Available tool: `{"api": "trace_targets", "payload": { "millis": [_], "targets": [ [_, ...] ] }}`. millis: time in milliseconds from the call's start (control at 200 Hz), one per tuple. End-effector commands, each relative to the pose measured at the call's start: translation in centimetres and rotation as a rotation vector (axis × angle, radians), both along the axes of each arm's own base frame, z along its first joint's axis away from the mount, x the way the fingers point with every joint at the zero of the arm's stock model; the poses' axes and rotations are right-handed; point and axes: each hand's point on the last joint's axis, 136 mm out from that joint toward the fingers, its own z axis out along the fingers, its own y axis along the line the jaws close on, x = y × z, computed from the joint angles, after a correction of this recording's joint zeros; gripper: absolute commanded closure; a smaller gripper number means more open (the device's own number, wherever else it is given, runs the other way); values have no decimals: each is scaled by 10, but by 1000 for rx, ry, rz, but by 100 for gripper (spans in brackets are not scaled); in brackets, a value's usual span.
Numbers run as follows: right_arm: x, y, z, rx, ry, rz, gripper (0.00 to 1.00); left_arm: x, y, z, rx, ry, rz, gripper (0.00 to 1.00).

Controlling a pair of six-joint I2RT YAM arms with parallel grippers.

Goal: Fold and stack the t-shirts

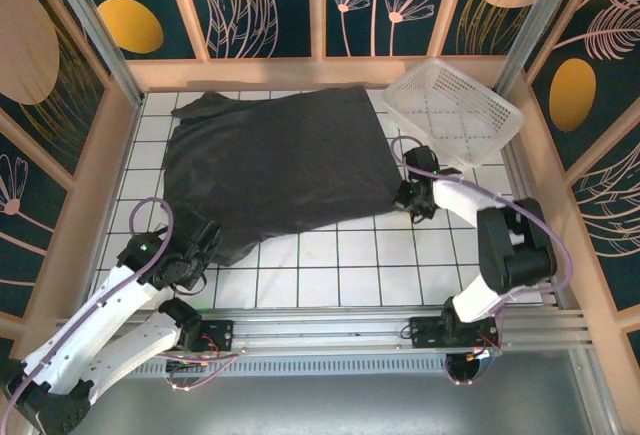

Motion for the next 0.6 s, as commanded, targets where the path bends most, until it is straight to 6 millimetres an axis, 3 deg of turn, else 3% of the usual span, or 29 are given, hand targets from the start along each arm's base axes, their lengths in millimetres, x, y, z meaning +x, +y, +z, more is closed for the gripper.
{"api": "trace_targets", "payload": {
  "millis": [0,110,220,415,541,591],
  "targets": [
    [-60,-8,5,-56,87,-42,100,-28,22,3,9,43,118,100],
    [-97,-1,12,-35,105,-31,100,-32,20,2,-45,21,141,100],
    [-109,-4,14,-27,100,-37,100,-26,16,4,-33,24,122,100],
    [-80,12,33,34,40,-36,100,22,7,39,66,-88,54,100],
    [-51,20,50,75,2,-58,100,65,-5,62,101,-177,18,100],
    [-38,21,56,89,-9,-76,100,82,-8,62,97,-178,1,100]
  ]
}}
